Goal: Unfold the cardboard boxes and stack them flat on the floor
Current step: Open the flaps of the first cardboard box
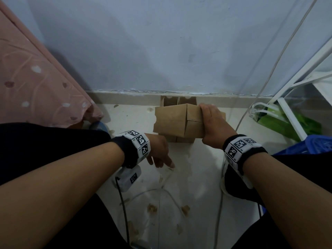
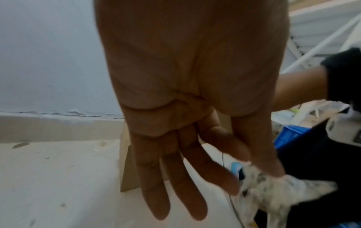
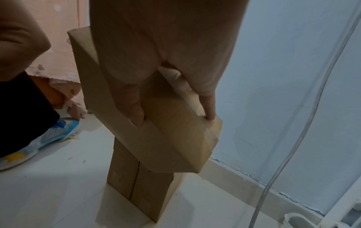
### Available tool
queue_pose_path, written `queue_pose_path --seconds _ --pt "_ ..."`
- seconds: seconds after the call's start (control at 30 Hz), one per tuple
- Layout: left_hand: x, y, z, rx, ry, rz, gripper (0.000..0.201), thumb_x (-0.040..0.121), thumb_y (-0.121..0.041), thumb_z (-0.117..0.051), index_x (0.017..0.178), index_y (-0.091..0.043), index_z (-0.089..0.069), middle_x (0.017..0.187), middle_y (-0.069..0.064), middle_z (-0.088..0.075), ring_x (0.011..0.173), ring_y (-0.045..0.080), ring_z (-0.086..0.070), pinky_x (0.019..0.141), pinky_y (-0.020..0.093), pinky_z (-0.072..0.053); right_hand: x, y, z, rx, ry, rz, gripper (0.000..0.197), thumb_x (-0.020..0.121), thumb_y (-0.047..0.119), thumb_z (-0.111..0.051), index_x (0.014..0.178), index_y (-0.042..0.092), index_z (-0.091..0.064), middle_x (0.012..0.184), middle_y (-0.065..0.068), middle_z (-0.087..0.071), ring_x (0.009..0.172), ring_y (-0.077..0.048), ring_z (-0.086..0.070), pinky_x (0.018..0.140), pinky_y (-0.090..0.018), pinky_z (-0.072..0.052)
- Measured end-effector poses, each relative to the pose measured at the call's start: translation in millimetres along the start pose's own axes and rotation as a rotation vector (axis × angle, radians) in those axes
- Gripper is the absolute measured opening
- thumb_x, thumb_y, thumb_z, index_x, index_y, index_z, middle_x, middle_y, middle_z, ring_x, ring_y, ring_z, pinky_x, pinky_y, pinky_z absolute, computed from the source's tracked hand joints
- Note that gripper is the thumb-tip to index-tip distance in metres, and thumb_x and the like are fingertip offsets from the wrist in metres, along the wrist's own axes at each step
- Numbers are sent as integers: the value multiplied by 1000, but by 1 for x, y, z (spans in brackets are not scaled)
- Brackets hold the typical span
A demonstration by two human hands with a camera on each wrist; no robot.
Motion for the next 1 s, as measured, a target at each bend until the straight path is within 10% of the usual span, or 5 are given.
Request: queue_pose_path --seconds 0.13,0.33,0.5,0.77,1.0 --pt "3 3 -8 97 13 -25 16 93 -1 -65 101 -14 -71 104 5 -73 81 15 -65 72 21 -59 1 0 -1 -11 3 -5 104 60 11 -79 148 16 -23 141 -6 -33 135 -28 -31 98 -57 -47" --pt "2 -8 -21 44 168 13 30 101 -7 -55 128 -7 -66 131 11 -68 123 21 -62 101 34 -53 1 0 -4 -40 28 -9 107 61 12 -80 149 18 -19 145 -7 -30 139 -29 -28 101 -57 -46" --pt "9 -3 -18 -36 34 -114 31 93 12 -58 119 -2 -68 125 16 -67 84 21 -72 76 29 -62 1 0 -3 -54 41 -15 109 63 13 -82 151 17 -19 148 -7 -29 141 -28 -27 102 -55 -46" --pt "8 -4 9 14 -339 -99 20 90 -33 -73 85 -13 -70 75 4 -66 63 18 -60 51 20 -48 -1 4 0 -120 69 -29 109 65 20 -82 152 18 -18 149 -7 -31 139 -29 -31 101 -55 -46" --pt "3 -10 18 -638 -325 -128 68 76 -70 -72 118 -17 -63 106 5 -66 92 28 -72 74 39 -64 1 22 6 -230 -16 -119 114 61 62 -74 150 17 -19 131 -8 -41 118 -32 -42 90 -53 -44"
Point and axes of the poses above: each hand's wrist, its own x-axis towards the middle knuckle, its own z-axis out of the back of the hand, y = z × x, the point moved 2 cm from there along x, towards the middle knuckle
